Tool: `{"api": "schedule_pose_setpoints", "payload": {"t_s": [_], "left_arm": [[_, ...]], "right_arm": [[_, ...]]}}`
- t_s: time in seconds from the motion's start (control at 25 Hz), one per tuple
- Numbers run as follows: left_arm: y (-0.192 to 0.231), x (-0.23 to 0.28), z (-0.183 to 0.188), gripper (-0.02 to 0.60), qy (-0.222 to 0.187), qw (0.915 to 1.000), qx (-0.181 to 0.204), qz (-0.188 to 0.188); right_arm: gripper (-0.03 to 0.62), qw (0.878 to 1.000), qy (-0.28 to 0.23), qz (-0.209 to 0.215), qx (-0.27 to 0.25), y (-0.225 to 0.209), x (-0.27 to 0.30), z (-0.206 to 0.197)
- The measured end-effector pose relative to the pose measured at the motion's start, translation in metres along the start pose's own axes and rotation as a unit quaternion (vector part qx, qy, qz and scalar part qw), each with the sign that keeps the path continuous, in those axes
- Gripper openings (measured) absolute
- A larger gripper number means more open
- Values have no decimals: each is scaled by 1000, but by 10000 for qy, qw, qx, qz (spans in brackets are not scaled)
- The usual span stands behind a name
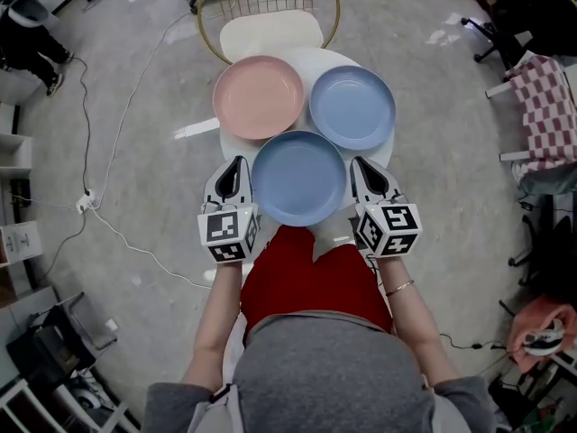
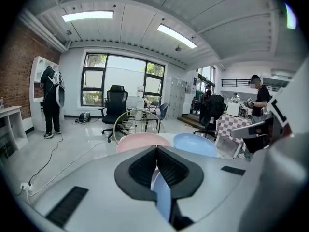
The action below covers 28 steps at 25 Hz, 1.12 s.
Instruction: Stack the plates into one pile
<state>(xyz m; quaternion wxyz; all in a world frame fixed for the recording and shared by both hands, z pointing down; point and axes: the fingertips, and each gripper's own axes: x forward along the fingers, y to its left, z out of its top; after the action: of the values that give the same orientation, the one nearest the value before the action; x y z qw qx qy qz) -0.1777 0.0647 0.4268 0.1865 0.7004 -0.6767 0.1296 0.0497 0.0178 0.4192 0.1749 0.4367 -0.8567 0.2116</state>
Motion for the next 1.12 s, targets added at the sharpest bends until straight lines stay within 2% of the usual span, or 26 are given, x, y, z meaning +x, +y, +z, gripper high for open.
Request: {"api": "schedule_pose_setpoints", "payload": {"t_s": [0.24,0.48,0.96,1.12], "left_arm": [[0,20,-13,15,220,9995,4,-245],[-7,26,-37,15,535,9980,22,-350],[-15,35,-80,15,1121,9931,140,-317],[-16,36,-90,17,1242,9917,120,-300]], "right_arm": [[30,9994,239,-231,10,-4,6,-16],[29,9988,408,-276,-58,-10,7,-36],[29,9950,975,-207,-41,-26,23,-80],[29,9921,1201,-337,-115,-34,29,-94]]}}
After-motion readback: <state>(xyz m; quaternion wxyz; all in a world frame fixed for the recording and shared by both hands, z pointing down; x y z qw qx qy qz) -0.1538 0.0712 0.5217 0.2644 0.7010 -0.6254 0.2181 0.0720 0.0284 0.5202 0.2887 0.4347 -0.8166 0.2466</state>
